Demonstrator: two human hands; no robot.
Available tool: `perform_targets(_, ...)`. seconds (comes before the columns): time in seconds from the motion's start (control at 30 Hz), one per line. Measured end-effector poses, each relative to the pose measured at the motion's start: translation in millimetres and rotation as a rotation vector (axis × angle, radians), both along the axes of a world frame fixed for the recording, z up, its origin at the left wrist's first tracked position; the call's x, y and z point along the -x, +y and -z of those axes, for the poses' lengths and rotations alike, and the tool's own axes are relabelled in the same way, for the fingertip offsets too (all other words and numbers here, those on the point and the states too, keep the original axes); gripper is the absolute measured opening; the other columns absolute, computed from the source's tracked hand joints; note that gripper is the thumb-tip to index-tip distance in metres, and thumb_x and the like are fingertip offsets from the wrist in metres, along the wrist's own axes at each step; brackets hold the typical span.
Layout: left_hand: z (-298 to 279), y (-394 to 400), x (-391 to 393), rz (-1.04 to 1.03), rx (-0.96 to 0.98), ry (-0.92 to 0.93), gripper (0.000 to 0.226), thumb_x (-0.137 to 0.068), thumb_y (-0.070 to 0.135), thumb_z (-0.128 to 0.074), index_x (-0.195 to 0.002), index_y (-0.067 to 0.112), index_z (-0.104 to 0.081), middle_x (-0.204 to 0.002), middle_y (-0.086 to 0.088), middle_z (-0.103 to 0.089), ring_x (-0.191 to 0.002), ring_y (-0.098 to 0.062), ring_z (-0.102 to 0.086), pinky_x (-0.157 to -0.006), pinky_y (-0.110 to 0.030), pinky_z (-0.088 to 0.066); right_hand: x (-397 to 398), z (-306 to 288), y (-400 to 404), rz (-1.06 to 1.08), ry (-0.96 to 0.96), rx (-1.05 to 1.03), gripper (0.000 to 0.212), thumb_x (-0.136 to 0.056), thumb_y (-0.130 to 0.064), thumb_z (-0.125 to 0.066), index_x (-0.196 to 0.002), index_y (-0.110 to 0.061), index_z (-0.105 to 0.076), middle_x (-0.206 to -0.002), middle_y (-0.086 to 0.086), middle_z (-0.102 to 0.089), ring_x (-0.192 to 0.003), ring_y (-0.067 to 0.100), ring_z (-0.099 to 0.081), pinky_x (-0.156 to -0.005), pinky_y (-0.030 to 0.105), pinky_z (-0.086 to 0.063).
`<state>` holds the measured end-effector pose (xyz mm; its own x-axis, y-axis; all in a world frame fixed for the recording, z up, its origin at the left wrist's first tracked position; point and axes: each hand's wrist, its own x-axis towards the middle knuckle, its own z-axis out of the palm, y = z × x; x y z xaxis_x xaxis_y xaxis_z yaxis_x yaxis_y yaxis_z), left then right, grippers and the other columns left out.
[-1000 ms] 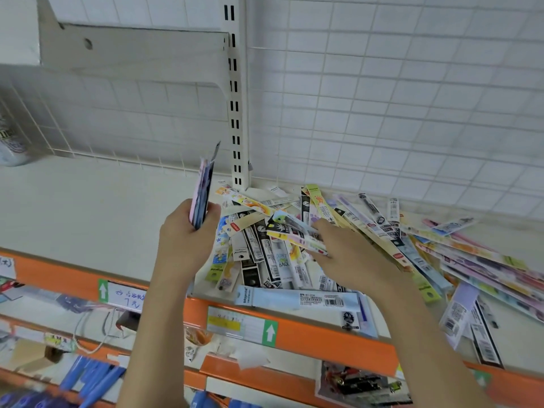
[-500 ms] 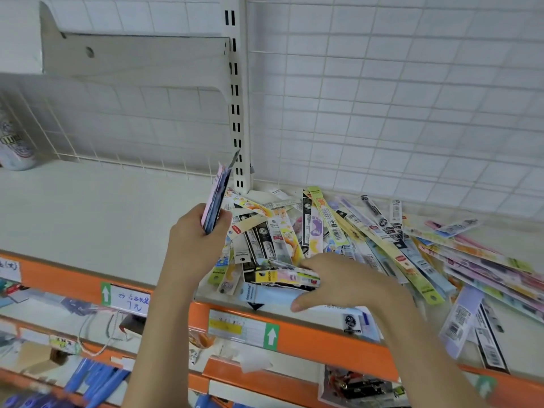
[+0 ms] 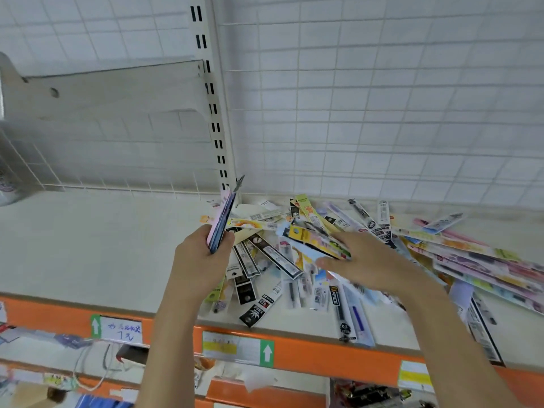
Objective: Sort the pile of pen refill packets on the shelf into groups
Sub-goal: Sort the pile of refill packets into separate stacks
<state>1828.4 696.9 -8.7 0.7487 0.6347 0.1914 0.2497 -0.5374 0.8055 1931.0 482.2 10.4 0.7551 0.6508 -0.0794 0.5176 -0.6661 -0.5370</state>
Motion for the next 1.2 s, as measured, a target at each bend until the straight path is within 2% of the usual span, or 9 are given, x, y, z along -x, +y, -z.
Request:
perform_targets(0.1, -0.9, -3.3, -5.7, 0.037, -0.002, 0.02, 0.028, -0.093, 0.027, -0.052, -0.071, 0.008, -0.051, -0.058, -0.004, -0.046, -0.054, -0.021, -0.041, -0.052, -0.03, -0.031, -9.3, 4.6, -11.6, 0.124, -0.074, -0.03, 0.029, -0.089, -0.039, -0.059, -0.1, -0.012, -0.06, -0.071, -0.001, -0.056, -0.063, 0.013, -0.052, -0.058, 0.024, -0.037)
perform_targets(0.27, -3.6, -20.1, -23.8, 0.093, -0.035, 0.09, 0.035, -0.092, 0.024, -0.053, -0.062, 0.017, -0.037, -0.058, -0.001, -0.041, -0.053, -0.017, -0.037, -0.049, -0.027, -0.026, -16.2, 7.7, -34.7, 0.298, -0.131, -0.034, 0.046, -0.076, -0.057, -0.066, -0.1, -0.018, -0.057, -0.088, 0.001, -0.065, -0.083, 0.023, -0.061, -0.074, 0.035, -0.048)
perform_targets(0.43, -12.7, -42.6, -61.8, 0.224, -0.106, 0.113, 0.033, -0.091, 0.026, -0.053, -0.063, 0.02, -0.037, -0.06, 0.0, -0.042, -0.055, -0.016, -0.041, -0.049, -0.026, -0.029, -20.3, 4.1, -51.6, 0.46, -0.333, -0.009, 0.029, -0.085, -0.037, -0.06, -0.07, -0.029, -0.037, -0.061, -0.009, -0.048, -0.065, 0.019, -0.05, -0.053, 0.029, -0.033)
perform_targets(0.7, -10.0, -71.4, -157.2, 0.351, -0.268, 0.365, 0.023, -0.087, 0.016, -0.052, -0.067, 0.01, -0.044, -0.063, -0.002, -0.043, -0.059, -0.018, -0.046, -0.049, -0.026, -0.034, -33.5, 9.1, -82.9, 0.539, -0.341, -0.039, 0.019, -0.088, -0.033, -0.059, -0.086, -0.024, -0.042, -0.07, -0.001, -0.056, -0.072, 0.027, -0.057, -0.059, 0.032, -0.044)
perform_targets(0.87, 8.0, -73.2, -179.7, 0.279, -0.364, 0.508, 0.042, -0.087, 0.047, -0.057, -0.087, 0.006, -0.057, -0.062, -0.001, -0.045, -0.068, -0.023, -0.051, -0.061, -0.029, -0.041, -33.8, 10.8, -96.4, 0.606, -0.368, -0.034, 0.019, -0.089, -0.035, -0.057, -0.089, -0.026, -0.04, -0.066, -0.006, -0.051, -0.07, 0.025, -0.054, -0.058, 0.031, -0.042)
perform_targets(0.93, 8.1, -73.2, -182.3, 0.275, -0.382, 0.525, 0.037, -0.087, 0.039, -0.058, -0.094, 0.004, -0.061, -0.066, -0.003, -0.051, -0.07, -0.024, -0.055, -0.061, -0.028, -0.041, -34.3, 11.2, -99.4, 0.616, -0.378, -0.034, 0.018, -0.089, -0.034, -0.057, -0.088, -0.026, -0.041, -0.062, -0.009, -0.047, -0.066, 0.024, -0.052, -0.055, 0.03, -0.04)
perform_targets(1.03, 5.6, -69.3, -185.7, 0.271, -0.364, 0.535, 0.022, -0.088, 0.015, -0.052, -0.099, -0.001, -0.062, -0.096, -0.015, -0.065, -0.091, -0.03, -0.063, -0.067, -0.029, -0.043, -36.4, 12.3, -100.9, 0.627, -0.38, -0.029, 0.015, -0.088, -0.032, -0.058, -0.091, -0.023, -0.046, -0.061, -0.01, -0.046, -0.064, 0.024, -0.051, -0.055, 0.029, -0.04)
perform_targets(1.1, 5.9, -66.3, -185.4, 0.282, -0.339, 0.535, 0.022, -0.087, 0.019, -0.055, -0.094, 0.0, -0.062, -0.097, -0.017, -0.065, -0.092, -0.031, -0.064, -0.066, -0.029, -0.044, -37.8, 11.5, -98.9, 0.627, -0.373, -0.021, 0.018, -0.088, -0.033, -0.058, -0.098, -0.02, -0.051, -0.063, -0.007, -0.048, -0.066, 0.025, -0.052, -0.057, 0.03, -0.042)
perform_targets(1.2, 9.5, -66.7, -183.7, 0.303, -0.315, 0.555, 0.041, -0.082, 0.044, -0.063, -0.067, 0.009, -0.049, -0.068, -0.004, -0.053, -0.074, -0.026, -0.059, -0.059, -0.027, -0.041, -38.4, 9.5, -95.2, 0.615, -0.361, -0.018, 0.026, -0.088, -0.037, -0.058, -0.105, -0.018, -0.053, -0.072, 0.0, -0.057, -0.073, 0.027, -0.059, -0.063, 0.034, -0.051)
